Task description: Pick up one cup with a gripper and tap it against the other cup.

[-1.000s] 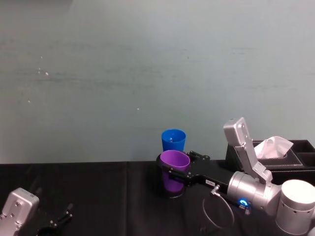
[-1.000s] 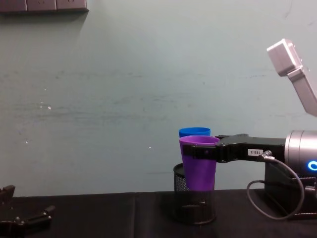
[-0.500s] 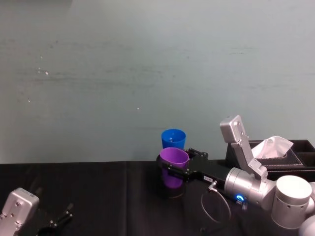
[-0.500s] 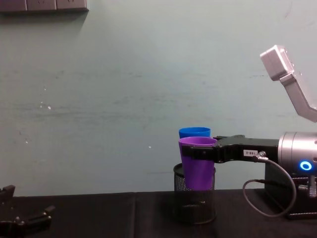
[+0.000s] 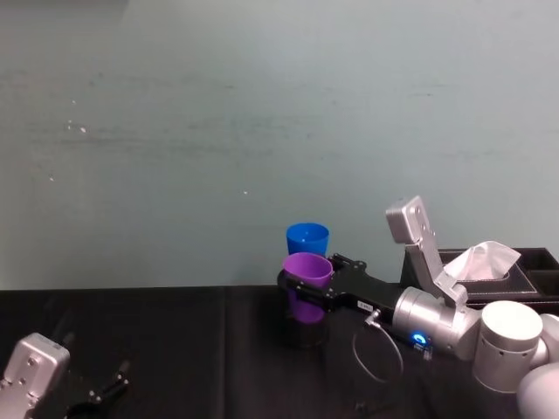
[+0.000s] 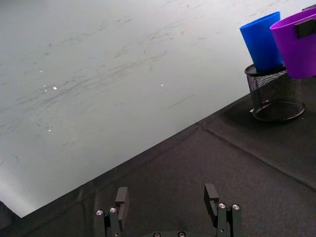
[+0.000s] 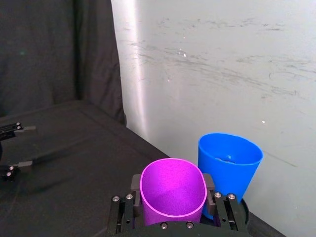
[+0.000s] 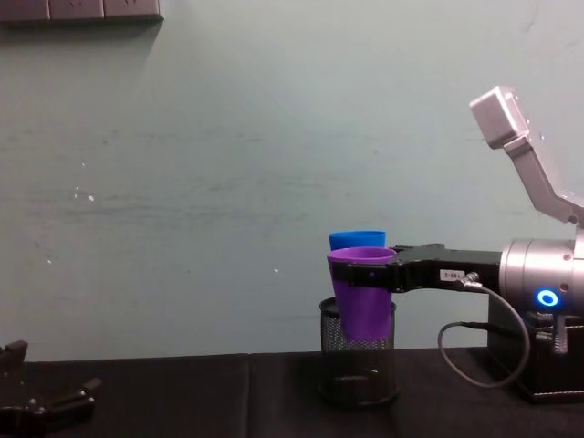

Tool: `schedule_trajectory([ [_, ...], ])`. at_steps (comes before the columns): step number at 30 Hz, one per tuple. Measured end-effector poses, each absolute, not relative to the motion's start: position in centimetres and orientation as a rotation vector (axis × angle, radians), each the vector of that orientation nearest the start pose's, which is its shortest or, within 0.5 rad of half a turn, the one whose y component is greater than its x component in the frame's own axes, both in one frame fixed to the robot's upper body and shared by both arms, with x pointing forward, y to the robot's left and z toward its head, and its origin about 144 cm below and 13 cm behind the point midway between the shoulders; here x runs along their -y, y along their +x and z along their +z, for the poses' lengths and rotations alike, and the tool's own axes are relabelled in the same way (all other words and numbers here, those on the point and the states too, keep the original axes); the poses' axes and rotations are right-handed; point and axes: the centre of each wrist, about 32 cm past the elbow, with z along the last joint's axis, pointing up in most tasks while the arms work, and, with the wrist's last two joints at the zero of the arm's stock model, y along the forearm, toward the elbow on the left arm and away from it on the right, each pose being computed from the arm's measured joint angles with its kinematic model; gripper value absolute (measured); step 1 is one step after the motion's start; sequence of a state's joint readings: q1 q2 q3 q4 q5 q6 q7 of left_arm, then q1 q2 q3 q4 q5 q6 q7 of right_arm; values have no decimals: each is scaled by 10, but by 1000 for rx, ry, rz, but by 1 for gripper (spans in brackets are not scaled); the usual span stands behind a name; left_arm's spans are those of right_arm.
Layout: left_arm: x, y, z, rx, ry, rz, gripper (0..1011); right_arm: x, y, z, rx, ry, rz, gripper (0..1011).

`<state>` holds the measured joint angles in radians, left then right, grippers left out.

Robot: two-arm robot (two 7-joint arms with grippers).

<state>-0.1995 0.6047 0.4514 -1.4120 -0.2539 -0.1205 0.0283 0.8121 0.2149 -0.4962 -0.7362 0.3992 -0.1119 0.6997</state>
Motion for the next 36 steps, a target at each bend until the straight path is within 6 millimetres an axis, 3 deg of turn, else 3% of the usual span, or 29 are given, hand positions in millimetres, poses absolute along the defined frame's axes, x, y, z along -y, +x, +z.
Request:
schedule_trajectory([
  [36,-310,489,1140,285,304,1248,1000,237,663,1211,53,-75,-705,726],
])
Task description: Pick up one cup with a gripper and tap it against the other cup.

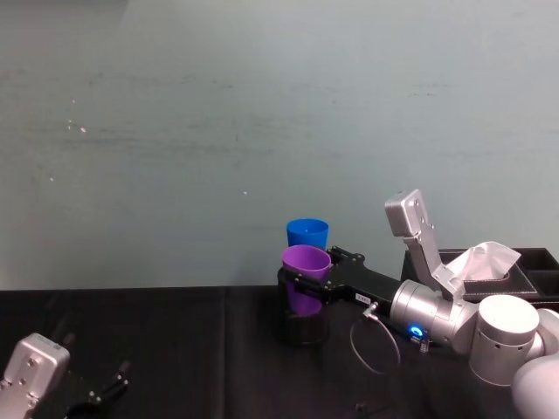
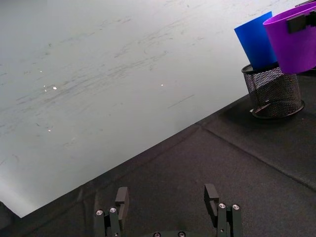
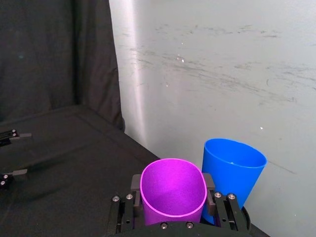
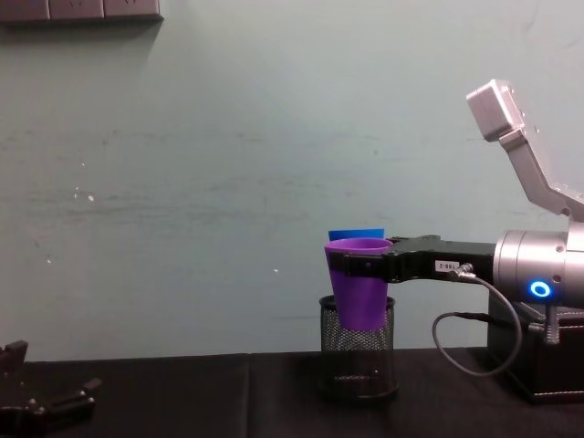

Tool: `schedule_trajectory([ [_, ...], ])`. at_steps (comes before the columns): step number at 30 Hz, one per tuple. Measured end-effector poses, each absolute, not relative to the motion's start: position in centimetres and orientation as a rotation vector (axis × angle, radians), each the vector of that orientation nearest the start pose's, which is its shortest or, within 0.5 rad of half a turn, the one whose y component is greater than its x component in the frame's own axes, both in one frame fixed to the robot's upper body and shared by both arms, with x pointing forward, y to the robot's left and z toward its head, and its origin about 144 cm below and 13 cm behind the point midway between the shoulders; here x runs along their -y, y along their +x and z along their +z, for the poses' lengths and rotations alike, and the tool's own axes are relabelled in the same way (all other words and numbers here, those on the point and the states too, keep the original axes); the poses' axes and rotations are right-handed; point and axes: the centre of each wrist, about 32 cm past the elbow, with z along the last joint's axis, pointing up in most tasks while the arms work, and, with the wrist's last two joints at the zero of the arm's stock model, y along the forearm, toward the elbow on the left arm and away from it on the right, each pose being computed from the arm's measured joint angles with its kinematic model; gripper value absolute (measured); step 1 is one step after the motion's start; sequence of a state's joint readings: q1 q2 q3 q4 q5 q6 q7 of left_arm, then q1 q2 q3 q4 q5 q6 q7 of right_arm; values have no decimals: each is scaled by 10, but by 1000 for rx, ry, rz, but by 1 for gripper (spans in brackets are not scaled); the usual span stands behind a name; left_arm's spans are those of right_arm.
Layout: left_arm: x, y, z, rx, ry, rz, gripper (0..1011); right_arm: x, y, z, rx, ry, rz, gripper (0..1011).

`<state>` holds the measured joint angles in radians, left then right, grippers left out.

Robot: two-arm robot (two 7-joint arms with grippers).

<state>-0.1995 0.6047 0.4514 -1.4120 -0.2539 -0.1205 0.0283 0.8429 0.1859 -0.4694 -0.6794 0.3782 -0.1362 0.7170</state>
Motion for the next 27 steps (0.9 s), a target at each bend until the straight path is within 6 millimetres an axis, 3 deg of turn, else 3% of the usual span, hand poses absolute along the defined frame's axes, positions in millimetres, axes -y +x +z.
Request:
schedule_trajectory([
  [27,-310,489,1140,285,304,1248,1000,237,663,1211,52,-75,-705,726],
])
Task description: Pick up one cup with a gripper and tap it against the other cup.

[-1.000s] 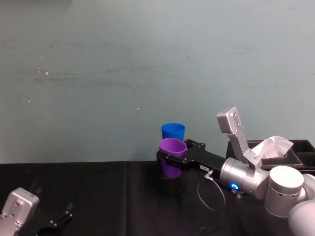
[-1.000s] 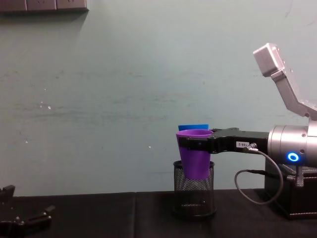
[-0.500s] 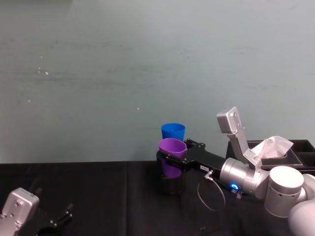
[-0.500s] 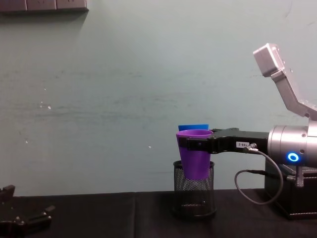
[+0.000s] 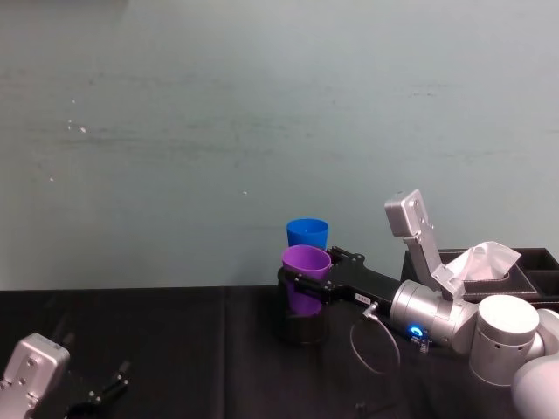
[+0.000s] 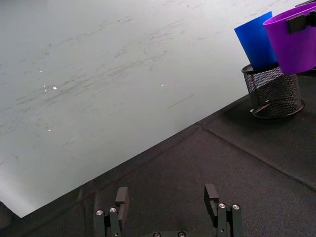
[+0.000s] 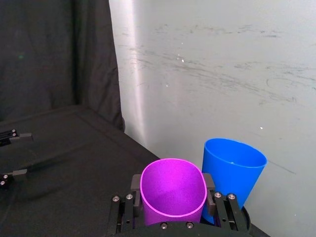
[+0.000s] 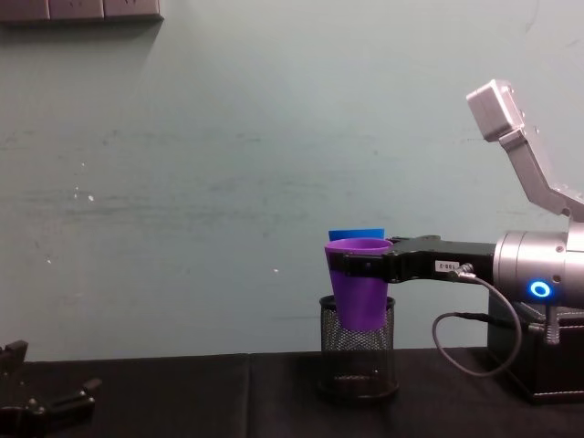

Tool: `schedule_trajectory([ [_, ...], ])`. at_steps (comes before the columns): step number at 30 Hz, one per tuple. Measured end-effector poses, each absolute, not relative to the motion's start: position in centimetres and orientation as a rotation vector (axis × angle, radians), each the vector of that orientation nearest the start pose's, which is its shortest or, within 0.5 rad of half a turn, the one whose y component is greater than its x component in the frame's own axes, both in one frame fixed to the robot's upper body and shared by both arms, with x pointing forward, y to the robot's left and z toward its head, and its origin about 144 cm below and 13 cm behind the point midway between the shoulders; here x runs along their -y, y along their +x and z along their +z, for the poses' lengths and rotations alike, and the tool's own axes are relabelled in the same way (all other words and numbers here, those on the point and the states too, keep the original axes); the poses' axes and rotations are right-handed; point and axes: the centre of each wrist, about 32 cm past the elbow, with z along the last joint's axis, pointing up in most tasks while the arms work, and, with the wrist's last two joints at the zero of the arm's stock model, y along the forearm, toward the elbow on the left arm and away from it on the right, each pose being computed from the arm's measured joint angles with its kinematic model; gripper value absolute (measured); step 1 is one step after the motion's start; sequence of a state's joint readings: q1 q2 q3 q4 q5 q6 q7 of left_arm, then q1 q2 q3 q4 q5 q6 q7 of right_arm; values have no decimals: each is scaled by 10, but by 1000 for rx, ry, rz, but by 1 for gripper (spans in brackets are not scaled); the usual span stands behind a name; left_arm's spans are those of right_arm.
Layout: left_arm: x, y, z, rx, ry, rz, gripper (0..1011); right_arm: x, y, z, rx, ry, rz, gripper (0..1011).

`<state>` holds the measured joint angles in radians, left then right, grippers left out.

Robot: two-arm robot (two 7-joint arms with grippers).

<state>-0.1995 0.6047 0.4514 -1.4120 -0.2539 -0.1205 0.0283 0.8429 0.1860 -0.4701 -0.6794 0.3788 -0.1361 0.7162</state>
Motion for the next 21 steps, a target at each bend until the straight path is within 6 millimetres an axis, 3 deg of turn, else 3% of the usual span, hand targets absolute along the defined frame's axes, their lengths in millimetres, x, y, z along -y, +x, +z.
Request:
schedule_trajectory([
  [21,-310,489,1140,285,304,1248,1000,237,663,1211,52,-75,-706,726],
])
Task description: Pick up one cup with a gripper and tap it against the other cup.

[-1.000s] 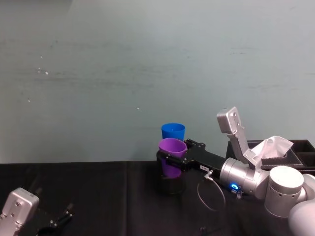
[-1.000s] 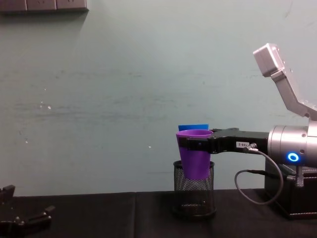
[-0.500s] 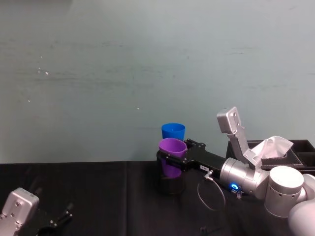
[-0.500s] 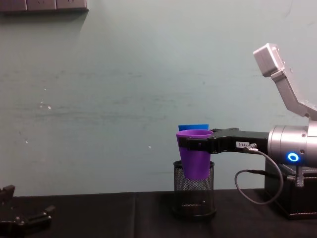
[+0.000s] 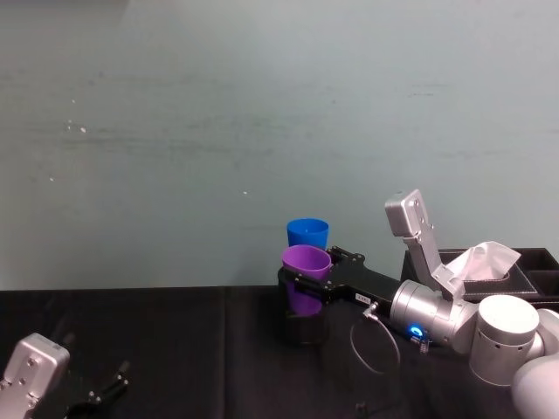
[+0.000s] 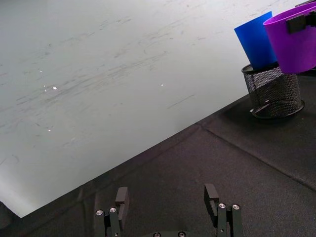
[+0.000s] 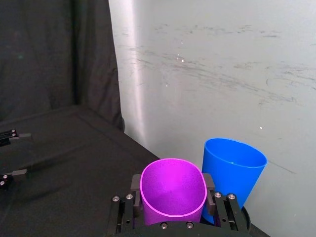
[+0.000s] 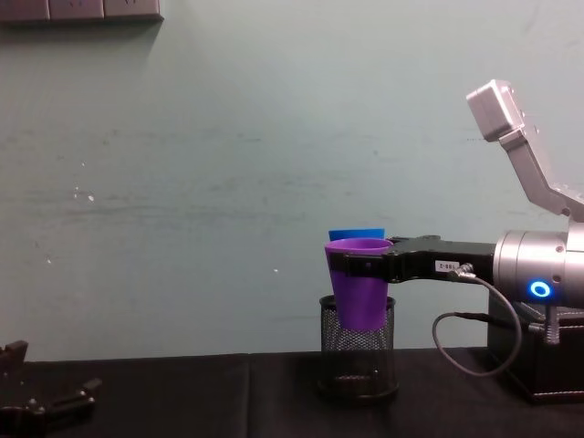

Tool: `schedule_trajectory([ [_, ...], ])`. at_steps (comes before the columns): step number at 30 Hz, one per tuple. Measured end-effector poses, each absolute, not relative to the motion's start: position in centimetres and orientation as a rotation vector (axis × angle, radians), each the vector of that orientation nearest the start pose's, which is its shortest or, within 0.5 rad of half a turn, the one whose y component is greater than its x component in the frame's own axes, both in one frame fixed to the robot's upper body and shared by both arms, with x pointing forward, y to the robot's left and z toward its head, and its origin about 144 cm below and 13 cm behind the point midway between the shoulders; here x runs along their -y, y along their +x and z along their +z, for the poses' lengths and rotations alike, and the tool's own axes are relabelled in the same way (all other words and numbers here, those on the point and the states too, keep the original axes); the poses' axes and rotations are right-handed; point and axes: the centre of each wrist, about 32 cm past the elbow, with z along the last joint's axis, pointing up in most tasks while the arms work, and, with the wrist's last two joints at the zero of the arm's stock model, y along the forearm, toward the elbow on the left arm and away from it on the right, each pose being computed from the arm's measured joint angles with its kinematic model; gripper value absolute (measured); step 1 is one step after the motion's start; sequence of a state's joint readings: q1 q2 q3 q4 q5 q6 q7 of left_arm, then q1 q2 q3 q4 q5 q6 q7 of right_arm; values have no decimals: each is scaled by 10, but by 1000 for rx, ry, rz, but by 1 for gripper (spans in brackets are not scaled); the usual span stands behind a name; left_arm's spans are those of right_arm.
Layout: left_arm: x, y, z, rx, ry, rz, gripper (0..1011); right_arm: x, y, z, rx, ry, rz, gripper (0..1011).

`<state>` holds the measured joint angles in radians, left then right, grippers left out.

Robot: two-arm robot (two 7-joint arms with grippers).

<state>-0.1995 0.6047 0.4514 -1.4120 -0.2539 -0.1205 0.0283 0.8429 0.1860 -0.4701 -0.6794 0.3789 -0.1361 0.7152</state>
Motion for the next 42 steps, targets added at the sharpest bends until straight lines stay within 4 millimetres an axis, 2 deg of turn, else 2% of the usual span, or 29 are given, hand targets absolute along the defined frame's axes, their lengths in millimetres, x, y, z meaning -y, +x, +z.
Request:
schedule_trajectory([
  [42,-310,489,1140,285,304,1248,1000,237,663,1211,52,-75,-706,726],
])
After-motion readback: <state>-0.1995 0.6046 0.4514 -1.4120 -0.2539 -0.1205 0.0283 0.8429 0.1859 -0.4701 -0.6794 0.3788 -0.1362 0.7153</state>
